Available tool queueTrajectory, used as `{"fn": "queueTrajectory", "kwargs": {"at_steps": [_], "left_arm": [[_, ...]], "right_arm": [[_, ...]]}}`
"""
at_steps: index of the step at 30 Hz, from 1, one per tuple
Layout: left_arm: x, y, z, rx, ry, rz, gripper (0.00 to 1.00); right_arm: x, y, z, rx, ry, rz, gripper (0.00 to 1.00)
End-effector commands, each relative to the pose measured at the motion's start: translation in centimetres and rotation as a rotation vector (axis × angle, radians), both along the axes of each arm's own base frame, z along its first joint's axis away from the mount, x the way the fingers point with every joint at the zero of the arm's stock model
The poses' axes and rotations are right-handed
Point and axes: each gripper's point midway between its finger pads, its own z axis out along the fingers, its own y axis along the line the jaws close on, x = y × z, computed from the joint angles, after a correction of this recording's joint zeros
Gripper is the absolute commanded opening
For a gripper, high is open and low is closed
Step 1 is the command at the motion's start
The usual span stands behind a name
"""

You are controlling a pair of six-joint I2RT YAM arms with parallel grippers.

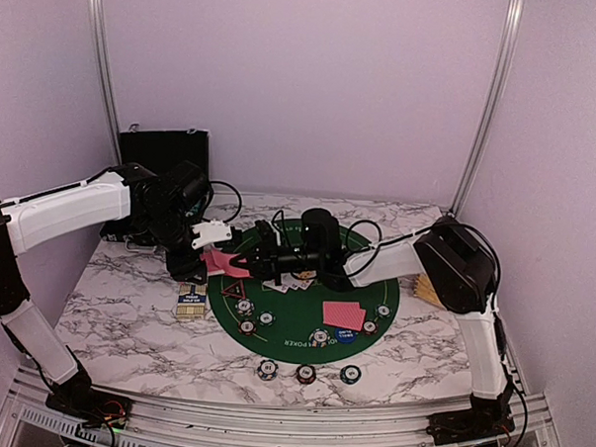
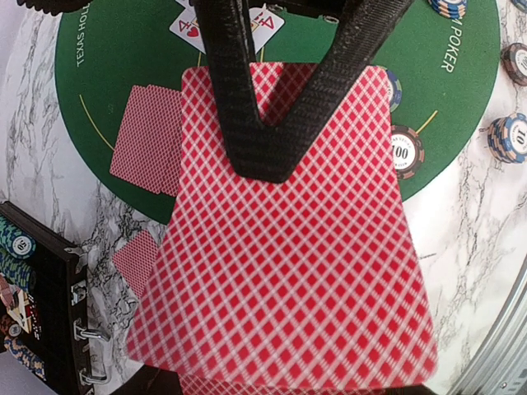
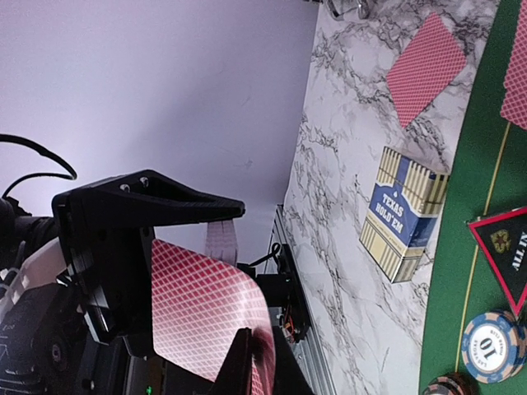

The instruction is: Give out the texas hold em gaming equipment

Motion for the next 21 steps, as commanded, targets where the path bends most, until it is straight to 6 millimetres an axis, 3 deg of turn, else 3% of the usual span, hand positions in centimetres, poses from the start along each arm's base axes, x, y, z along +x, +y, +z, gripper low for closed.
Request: {"fn": "queueTrajectory", "kwargs": {"at_steps": [1,10,15,21], "left_arm": [[0.5,-0.4,1.3,-0.033,-0.031,0.001,0.00],[0.5,-0.3,1.3,-0.029,-0.034,-0.001,0.00],[0.5,-0.2,1.3,-0.026,-0.038,-0.002,0.00],[0.4,-0.2,1.3,-0.026,-0.037,-0.002,0.00]], "right_arm": [[0.1,-1.1,2.5,0.030,-0.040,-0.002,0.05],[1.5,-5.4,1.2,-0.024,-0.037,-0.065,0.00],[3.0,-9.0,0.8,-0.064,-0.054,-0.125,0.00],[5.2,-13.6,-1.5,-0.174,-0.066,-0.211,0.00]]}}
